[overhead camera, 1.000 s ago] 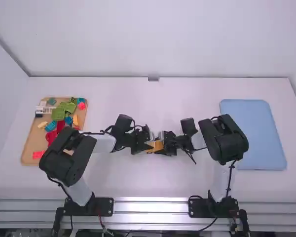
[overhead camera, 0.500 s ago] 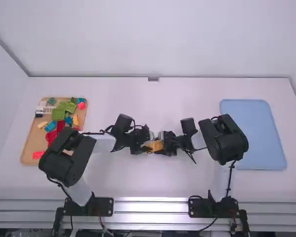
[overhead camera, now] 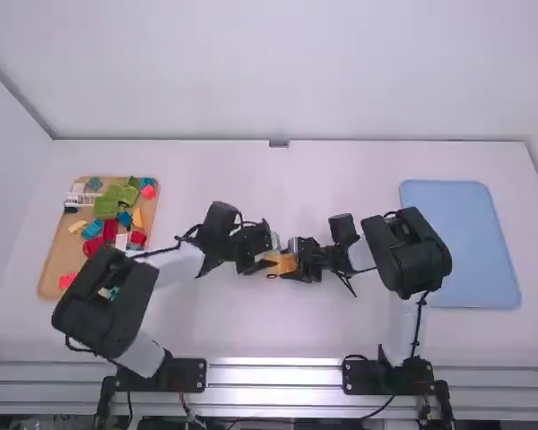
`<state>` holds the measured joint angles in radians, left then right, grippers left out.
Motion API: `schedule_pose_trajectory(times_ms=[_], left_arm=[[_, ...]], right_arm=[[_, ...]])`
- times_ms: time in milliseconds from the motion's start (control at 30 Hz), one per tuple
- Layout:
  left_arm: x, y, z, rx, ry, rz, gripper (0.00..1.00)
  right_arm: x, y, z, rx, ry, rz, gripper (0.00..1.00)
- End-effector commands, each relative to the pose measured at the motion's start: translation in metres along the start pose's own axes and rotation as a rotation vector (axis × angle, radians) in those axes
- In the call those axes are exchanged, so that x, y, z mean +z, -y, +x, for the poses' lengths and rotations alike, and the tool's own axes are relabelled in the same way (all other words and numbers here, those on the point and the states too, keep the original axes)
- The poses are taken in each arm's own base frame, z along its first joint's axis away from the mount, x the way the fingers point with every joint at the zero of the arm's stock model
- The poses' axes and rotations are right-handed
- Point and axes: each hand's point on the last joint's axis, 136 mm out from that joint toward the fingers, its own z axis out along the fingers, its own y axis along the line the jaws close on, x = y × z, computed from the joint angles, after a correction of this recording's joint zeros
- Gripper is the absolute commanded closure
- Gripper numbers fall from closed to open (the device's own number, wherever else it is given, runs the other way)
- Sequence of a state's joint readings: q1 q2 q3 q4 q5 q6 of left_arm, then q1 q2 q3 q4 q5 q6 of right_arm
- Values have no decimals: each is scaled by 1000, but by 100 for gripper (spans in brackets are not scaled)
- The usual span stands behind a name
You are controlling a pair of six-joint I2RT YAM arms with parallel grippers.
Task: Assemble lego blocks to make yellow taxi
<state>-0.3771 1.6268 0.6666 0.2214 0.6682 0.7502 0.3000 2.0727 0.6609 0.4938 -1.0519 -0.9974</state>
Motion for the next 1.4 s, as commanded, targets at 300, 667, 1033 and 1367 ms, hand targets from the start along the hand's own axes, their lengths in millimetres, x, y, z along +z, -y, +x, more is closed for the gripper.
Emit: schedule_pose_trajectory(times_ms=[300,667,1033,1367], left_arm=[[12,21,19,-69,-3,111,98],[17,32,62,-160,-178,119,98],[23,44,88,-247,-221,118,98],[25,21,59,-158,-168,111,98]], right_arm=[[1,0,5,23,-6,-3,51],[1,0,5,22,-6,-2,50],[1,0,5,22,-6,-2,50],[0,1,5,22,-9,0,50]])
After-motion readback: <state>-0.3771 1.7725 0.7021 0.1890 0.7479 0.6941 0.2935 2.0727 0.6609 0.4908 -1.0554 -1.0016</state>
